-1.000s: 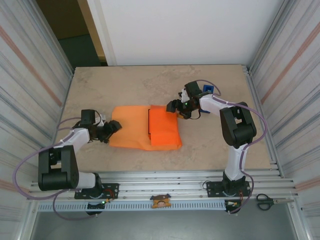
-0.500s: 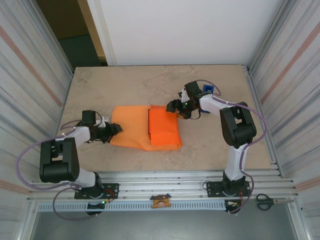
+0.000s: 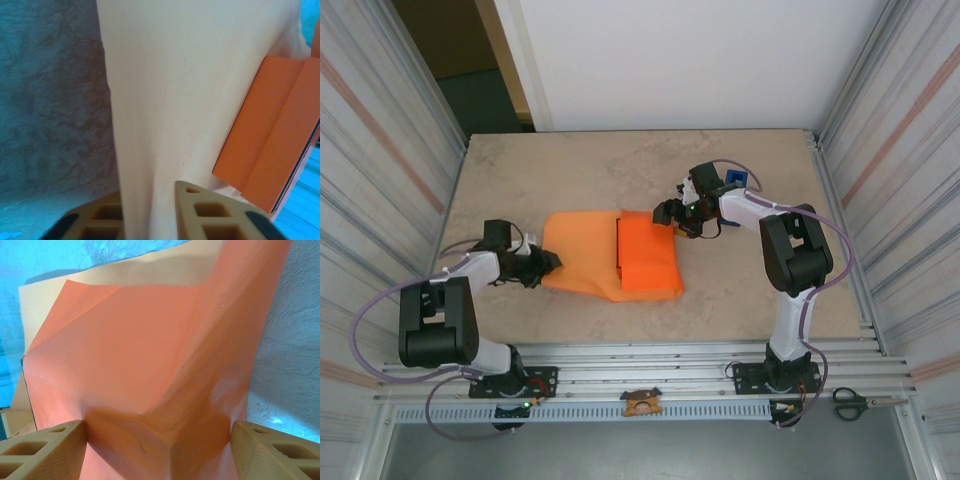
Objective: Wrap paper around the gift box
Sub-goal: Second fold the wrapping paper around the gift box.
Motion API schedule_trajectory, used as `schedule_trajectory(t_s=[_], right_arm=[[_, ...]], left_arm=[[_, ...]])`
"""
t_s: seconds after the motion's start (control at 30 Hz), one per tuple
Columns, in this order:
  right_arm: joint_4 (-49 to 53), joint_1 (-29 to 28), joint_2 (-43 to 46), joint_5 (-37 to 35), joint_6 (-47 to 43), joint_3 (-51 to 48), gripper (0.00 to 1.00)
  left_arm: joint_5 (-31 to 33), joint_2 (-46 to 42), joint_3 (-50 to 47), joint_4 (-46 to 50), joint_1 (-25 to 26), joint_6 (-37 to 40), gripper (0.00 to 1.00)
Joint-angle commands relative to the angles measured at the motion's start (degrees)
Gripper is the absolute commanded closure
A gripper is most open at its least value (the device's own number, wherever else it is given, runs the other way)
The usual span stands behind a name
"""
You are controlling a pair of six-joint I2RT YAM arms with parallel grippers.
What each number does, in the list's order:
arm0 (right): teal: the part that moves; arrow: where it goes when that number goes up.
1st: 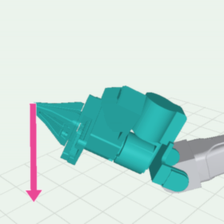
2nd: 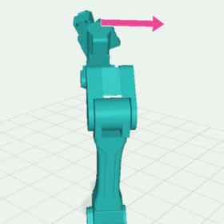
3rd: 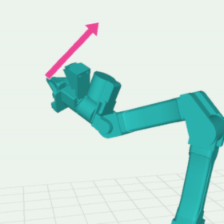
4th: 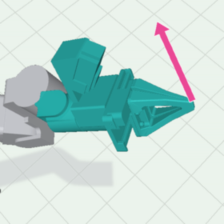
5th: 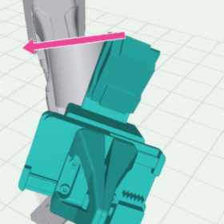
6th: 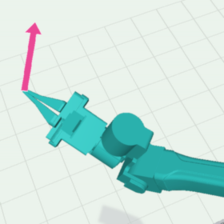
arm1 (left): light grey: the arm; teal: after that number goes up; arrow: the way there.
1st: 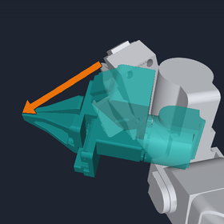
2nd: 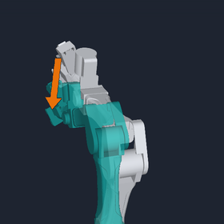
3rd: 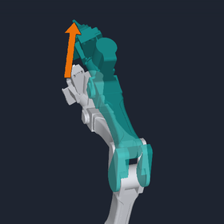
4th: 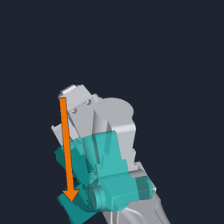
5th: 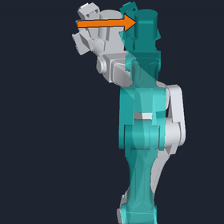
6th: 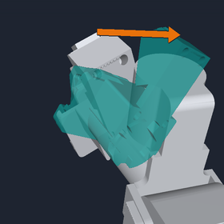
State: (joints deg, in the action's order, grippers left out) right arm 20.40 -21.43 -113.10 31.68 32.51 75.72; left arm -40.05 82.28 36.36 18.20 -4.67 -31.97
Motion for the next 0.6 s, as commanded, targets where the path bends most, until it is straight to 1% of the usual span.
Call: schedule_trajectory(t_s=[0.0,0.07,0.13,0.2,0.4,0.57], right_arm=[[9.08,-0.38,-2.5,-7.95,-0.59,-3.21,0.27],[9.05,-0.45,-2.56,-7.95,-0.61,-3.11,0.27],[9.05,-0.5,-2.65,-7.95,-0.52,-3.13,0.27],[9.04,-0.54,-2.57,-8.17,-0.35,-3.13,0.27],[9.04,-0.63,-2.33,-8.43,0.05,-3.3,0.27],[9.13,-0.65,-2.14,-8.3,0.18,-3.3,0.27]], left_arm=[[-1.79,-0.78,1.52,0.87,-0.43,1.87,0.87],[-2.8,-1.69,1.8,-0.53,-0.05,1.95,0.92],[-2.36,-3.08,2.84,-0.62,1.19,2.7,0.97],[-0.85,-4.58,3.98,-0.62,3.11,3.22,0.98],[7.16,-8.71,7.92,1.14,11.46,5.46,0.98],[14.52,-10.82,13.07,3.94,19.72,10.94,0.99]])
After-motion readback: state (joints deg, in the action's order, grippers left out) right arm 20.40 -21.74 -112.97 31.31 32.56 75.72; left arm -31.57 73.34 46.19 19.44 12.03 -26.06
